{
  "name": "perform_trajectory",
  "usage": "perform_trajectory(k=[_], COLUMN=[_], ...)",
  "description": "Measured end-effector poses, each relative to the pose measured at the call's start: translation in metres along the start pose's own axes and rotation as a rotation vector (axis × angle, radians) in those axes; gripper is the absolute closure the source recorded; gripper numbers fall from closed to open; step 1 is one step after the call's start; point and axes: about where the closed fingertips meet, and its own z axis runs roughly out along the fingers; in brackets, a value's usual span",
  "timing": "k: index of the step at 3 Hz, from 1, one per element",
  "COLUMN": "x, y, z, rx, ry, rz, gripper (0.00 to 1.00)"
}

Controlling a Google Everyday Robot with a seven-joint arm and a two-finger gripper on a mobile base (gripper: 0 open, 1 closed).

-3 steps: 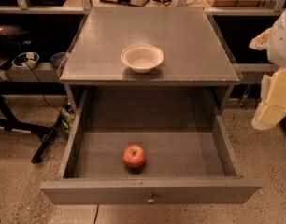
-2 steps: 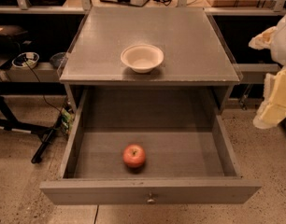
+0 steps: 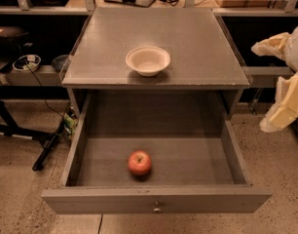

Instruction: Pick apple from top drawer and place on counter

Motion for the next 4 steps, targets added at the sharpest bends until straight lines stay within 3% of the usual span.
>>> perform_trajectory(k=[2, 3, 4], x=[-0.011, -0.016, -0.016], y=[0.005, 0.013, 0.013], z=[0.029, 0.07, 0.07], rx=[-0.004, -0.039, -0.039], ry=[-0.06, -0.081, -0.081], rz=[0.031, 0.073, 0.073], gripper=[0.0, 0.0, 0.0])
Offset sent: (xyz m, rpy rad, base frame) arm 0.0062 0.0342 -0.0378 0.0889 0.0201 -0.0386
